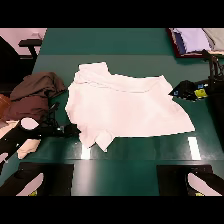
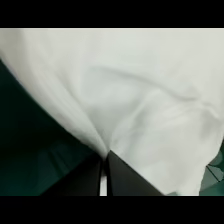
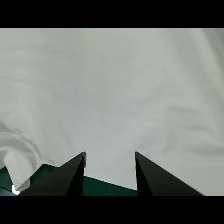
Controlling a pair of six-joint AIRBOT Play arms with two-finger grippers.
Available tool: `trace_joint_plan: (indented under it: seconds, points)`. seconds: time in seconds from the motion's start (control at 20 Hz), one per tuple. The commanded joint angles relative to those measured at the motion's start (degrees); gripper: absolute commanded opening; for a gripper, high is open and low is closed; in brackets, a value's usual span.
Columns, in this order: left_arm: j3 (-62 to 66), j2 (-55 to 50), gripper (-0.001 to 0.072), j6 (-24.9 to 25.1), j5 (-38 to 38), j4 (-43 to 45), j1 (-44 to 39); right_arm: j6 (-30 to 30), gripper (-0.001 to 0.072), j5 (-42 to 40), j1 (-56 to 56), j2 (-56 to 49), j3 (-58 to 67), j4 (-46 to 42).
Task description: Fold the shirts.
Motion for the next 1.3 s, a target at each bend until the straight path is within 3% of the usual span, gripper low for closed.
trace_joint_plan:
  seconds: [0.0,0.25,0.35,0.5,0.55,0.8,1.15,1.2,1.25]
  points:
    - [6.34,0.07,0.0024,-1.07,-2.67,5.75,-1.01,-0.07,0.0365,5.88,-4.81,0.11,-0.44,-2.51]
    - [20.15,0.07,0.0025,-5.2,-4.13,15.67,-1.01,-0.09,0.0367,6.29,-20.72,5.07,-14.78,-7.69]
    - [22.75,0.07,0.0025,-5.22,-3.93,15.41,-1.01,-2.01,0.0476,6.03,-28.89,5.31,-21.97,-7.72]
    - [23.17,0.04,0.0025,-5.25,-3.96,15.13,-1.01,-3.87,0.0467,3.17,-37.88,5.33,-30.25,-7.15]
    - [23.19,0.07,0.0025,-5.27,-4.0,15.1,-1.01,-4.02,0.0432,1.97,-39.6,5.33,-32.26,-7.26]
    - [23.17,0.04,0.0025,-5.42,-4.09,15.04,-1.01,-4.31,0.0429,-3.76,-40.46,5.33,-37.81,-6.73]
    - [23.17,0.07,0.0025,-5.38,-4.11,14.67,-1.01,-3.93,0.0426,-12.72,-31.65,2.45,-37.42,-1.01]
    - [23.17,0.07,0.0025,-5.35,-4.24,14.67,-1.01,-3.89,0.038,-12.7,-30.08,0.66,-36.76,-1.11]
    - [23.17,0.07,0.0025,-5.35,-4.44,14.67,-1.01,-3.91,0.025,-12.7,-28.22,-1.22,-35.71,-1.16]
